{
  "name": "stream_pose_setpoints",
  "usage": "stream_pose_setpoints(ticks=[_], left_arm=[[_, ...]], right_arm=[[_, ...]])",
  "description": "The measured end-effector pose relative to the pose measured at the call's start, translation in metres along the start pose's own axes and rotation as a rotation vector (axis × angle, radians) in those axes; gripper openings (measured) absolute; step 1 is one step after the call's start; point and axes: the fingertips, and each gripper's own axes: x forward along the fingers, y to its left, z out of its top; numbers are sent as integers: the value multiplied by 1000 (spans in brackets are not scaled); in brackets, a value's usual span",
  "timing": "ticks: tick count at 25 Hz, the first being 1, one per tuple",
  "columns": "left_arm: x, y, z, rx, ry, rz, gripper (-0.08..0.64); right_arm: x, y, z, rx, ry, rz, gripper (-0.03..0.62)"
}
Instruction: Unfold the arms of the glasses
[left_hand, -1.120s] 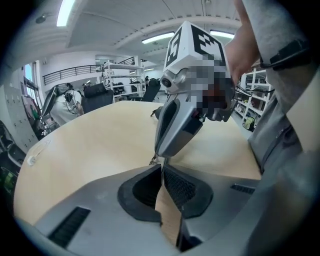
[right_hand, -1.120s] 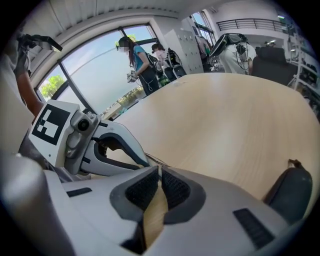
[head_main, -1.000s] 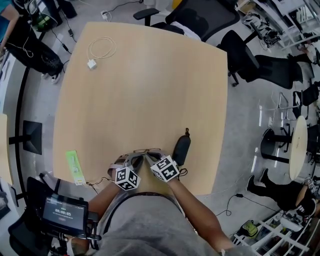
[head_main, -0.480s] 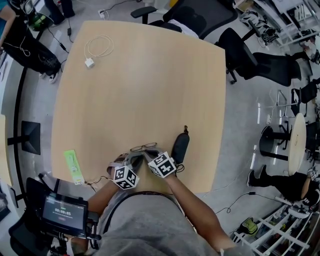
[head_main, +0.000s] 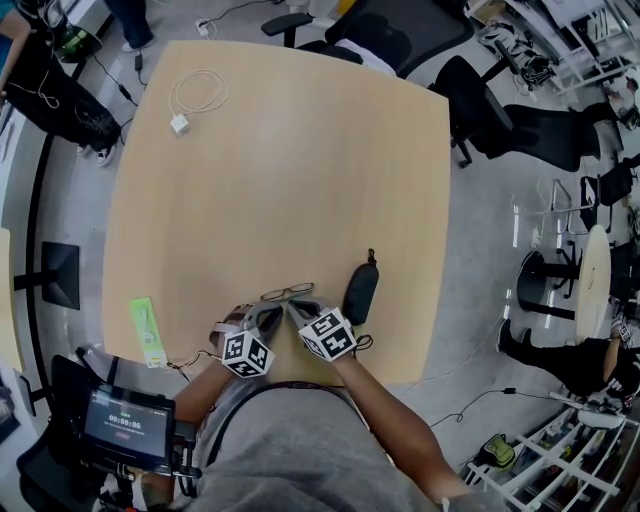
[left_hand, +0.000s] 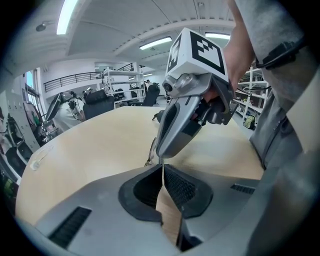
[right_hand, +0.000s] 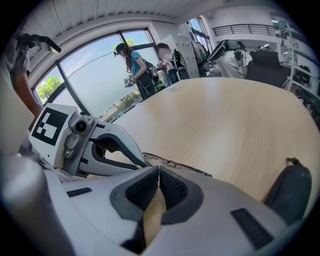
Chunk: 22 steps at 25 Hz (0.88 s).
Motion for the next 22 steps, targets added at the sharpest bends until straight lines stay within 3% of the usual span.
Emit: stream_pose_setpoints(ticks=[7, 22], left_arm=[[8, -1, -22, 4, 50, -22, 14], [10, -15, -28, -7, 47, -78, 14]], right_arm=[[6, -10, -10, 25, 10, -25, 6], [17, 1, -43, 72, 92, 13, 6]])
